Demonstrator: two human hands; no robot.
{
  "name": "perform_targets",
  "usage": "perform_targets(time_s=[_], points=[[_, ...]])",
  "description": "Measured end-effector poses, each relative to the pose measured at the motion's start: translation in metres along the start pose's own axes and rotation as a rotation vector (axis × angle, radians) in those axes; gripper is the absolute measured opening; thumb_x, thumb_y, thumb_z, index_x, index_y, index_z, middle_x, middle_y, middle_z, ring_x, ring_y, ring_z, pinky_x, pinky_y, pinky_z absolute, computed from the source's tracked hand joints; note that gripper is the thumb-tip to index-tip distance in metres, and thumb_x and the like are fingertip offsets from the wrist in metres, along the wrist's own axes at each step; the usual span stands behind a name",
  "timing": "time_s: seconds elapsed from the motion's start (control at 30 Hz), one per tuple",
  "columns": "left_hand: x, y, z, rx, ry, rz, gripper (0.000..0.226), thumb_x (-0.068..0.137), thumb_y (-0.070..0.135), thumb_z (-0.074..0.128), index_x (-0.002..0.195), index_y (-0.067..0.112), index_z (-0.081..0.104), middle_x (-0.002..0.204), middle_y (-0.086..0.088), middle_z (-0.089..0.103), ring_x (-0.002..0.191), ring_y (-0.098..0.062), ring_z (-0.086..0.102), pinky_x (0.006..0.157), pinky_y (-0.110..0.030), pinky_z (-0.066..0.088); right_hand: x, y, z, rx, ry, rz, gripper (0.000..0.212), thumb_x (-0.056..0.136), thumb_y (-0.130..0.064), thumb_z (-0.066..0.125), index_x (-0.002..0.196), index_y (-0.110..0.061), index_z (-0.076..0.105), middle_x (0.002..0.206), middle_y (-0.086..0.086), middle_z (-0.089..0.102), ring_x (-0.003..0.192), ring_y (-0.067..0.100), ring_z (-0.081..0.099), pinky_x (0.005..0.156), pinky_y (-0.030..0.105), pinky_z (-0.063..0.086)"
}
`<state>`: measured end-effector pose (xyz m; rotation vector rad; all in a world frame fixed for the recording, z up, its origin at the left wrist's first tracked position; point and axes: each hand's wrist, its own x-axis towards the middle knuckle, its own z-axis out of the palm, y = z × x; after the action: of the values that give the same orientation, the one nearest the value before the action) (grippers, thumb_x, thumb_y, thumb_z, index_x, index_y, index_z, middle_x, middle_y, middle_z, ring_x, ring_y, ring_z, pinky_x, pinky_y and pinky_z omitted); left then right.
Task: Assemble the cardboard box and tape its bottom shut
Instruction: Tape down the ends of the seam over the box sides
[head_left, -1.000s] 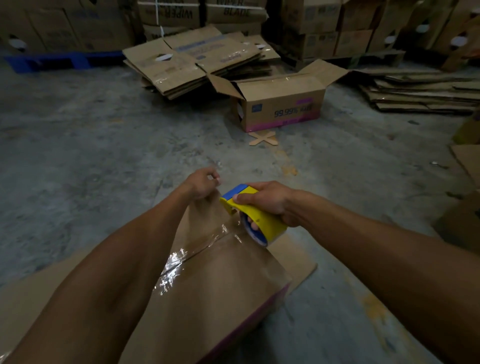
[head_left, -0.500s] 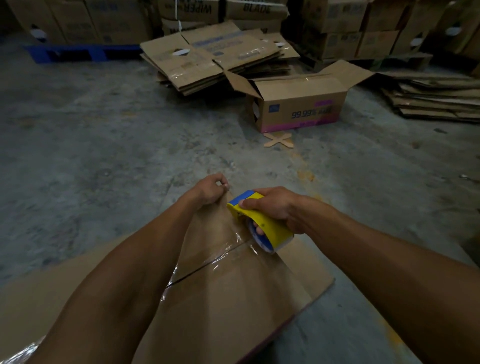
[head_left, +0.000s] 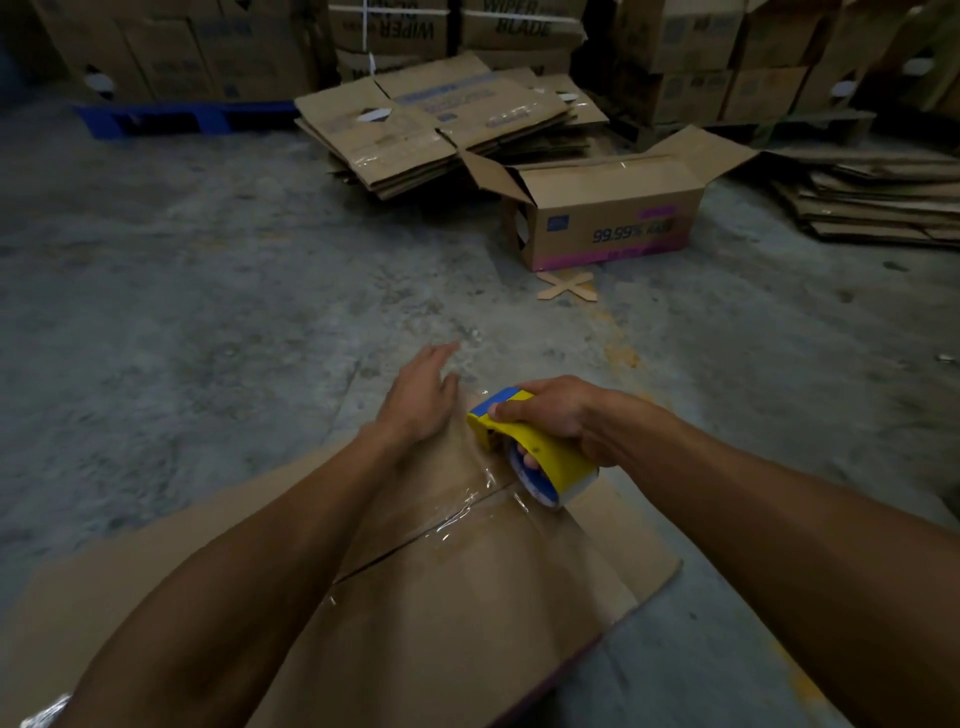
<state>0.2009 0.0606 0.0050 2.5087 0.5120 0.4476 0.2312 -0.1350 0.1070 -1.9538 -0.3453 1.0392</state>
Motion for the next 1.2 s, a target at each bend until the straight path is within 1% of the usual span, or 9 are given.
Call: perform_targets(time_s=[0.13, 0.33, 0.47, 0.57, 0.7, 0.83, 0.93, 1.07, 1.2], points=[[-0.008, 0.01, 0.003, -0.004, -0.243, 0.098, 0.035, 0.097, 0.012, 0.045, 0.13, 0.01, 0.059, 0.128, -0.009, 0.064, 0.121, -0.024, 0.056, 0.102, -0.027, 0.038, 0.001, -0.001, 0.001, -0.051, -0.02, 0.029, 0.035, 0.095, -0.025, 0.06, 0.124, -0.006, 0.057, 0.062, 0.014, 0.058, 0.027, 0.012, 0.053, 0.036, 0.02, 0.048], [-0.02, -0.006, 0.003, 0.036, -0.257, 0.206, 0.042, 0.097, 0.012, 0.043, 0.137, 0.018, 0.053, 0.141, -0.002, 0.054, 0.131, -0.021, 0.049, 0.11, -0.032, 0.036, -0.006, 0.006, 0.002, -0.109, -0.087, 0.104, 0.047, 0.099, -0.032, 0.05, 0.131, 0.002, 0.054, 0.066, 0.011, 0.058, 0.034, 0.011, 0.055, 0.039, 0.02, 0.048], [-0.02, -0.006, 0.005, 0.062, -0.255, 0.208, 0.043, 0.097, 0.014, 0.041, 0.138, 0.022, 0.052, 0.146, 0.002, 0.049, 0.136, -0.018, 0.043, 0.113, -0.033, 0.032, -0.05, 0.044, -0.024, -0.06, -0.086, 0.195, 0.026, 0.095, -0.034, 0.058, 0.106, -0.012, 0.064, 0.052, 0.007, 0.061, 0.039, 0.014, 0.056, 0.043, 0.021, 0.05], [-0.02, -0.002, 0.005, 0.086, -0.258, 0.225, 0.044, 0.097, 0.012, 0.042, 0.139, 0.02, 0.051, 0.146, 0.001, 0.048, 0.136, -0.019, 0.043, 0.114, -0.032, 0.031, -0.085, 0.069, -0.034, -0.012, -0.028, 0.193, 0.026, 0.091, -0.035, 0.064, 0.113, -0.023, 0.065, 0.057, 0.008, 0.064, 0.045, 0.018, 0.058, 0.046, 0.024, 0.051], [-0.034, 0.015, 0.001, 0.212, -0.251, 0.276, 0.052, 0.096, 0.02, 0.032, 0.148, 0.021, 0.036, 0.158, 0.0, 0.028, 0.147, -0.019, 0.023, 0.118, -0.041, 0.018, -0.091, 0.071, -0.028, -0.016, -0.015, 0.167, 0.025, 0.09, -0.034, 0.066, 0.111, -0.021, 0.066, 0.059, 0.009, 0.064, 0.043, 0.017, 0.058, 0.045, 0.024, 0.05], [-0.072, 0.048, 0.0, 0.265, -0.347, 0.475, 0.059, 0.093, 0.027, 0.024, 0.151, 0.024, 0.026, 0.16, 0.004, 0.018, 0.149, -0.014, 0.009, 0.118, -0.04, 0.005, -0.09, 0.065, -0.023, -0.026, -0.009, 0.186, 0.011, 0.091, -0.032, 0.064, 0.099, -0.024, 0.064, 0.062, 0.01, 0.063, 0.04, 0.015, 0.057, 0.043, 0.022, 0.052], [-0.096, 0.046, 0.012, 0.328, -0.462, 0.517, 0.057, 0.098, 0.041, 0.012, 0.154, 0.028, 0.016, 0.161, 0.009, 0.011, 0.149, -0.01, 0.002, 0.118, -0.035, -0.003, -0.085, 0.062, -0.018, -0.042, -0.019, 0.242, 0.021, 0.091, -0.035, 0.064, 0.103, -0.018, 0.062, 0.065, 0.01, 0.063, 0.041, 0.014, 0.057, 0.042, 0.021, 0.052], [-0.085, 0.033, 0.015, 0.309, -0.43, 0.498, 0.058, 0.097, 0.048, 0.007, 0.153, 0.033, 0.015, 0.161, 0.013, 0.012, 0.148, -0.006, 0.002, 0.118, -0.032, -0.005, -0.07, 0.051, -0.02, -0.091, -0.032, 0.274, 0.037, 0.091, -0.038, 0.062, 0.112, -0.008, 0.064, 0.065, 0.009, 0.062, 0.038, 0.012, 0.057, 0.039, 0.019, 0.05], [-0.058, 0.025, 0.019, 0.319, -0.4, 0.485, 0.06, 0.096, 0.05, 0.008, 0.152, 0.032, 0.021, 0.16, 0.012, 0.019, 0.149, -0.009, 0.008, 0.118, -0.032, -0.002, -0.053, 0.036, -0.021, -0.096, -0.041, 0.28, 0.038, 0.096, -0.038, 0.055, 0.076, -0.006, 0.06, 0.042, 0.004, 0.06, 0.029, 0.009, 0.054, 0.038, 0.019, 0.049]])
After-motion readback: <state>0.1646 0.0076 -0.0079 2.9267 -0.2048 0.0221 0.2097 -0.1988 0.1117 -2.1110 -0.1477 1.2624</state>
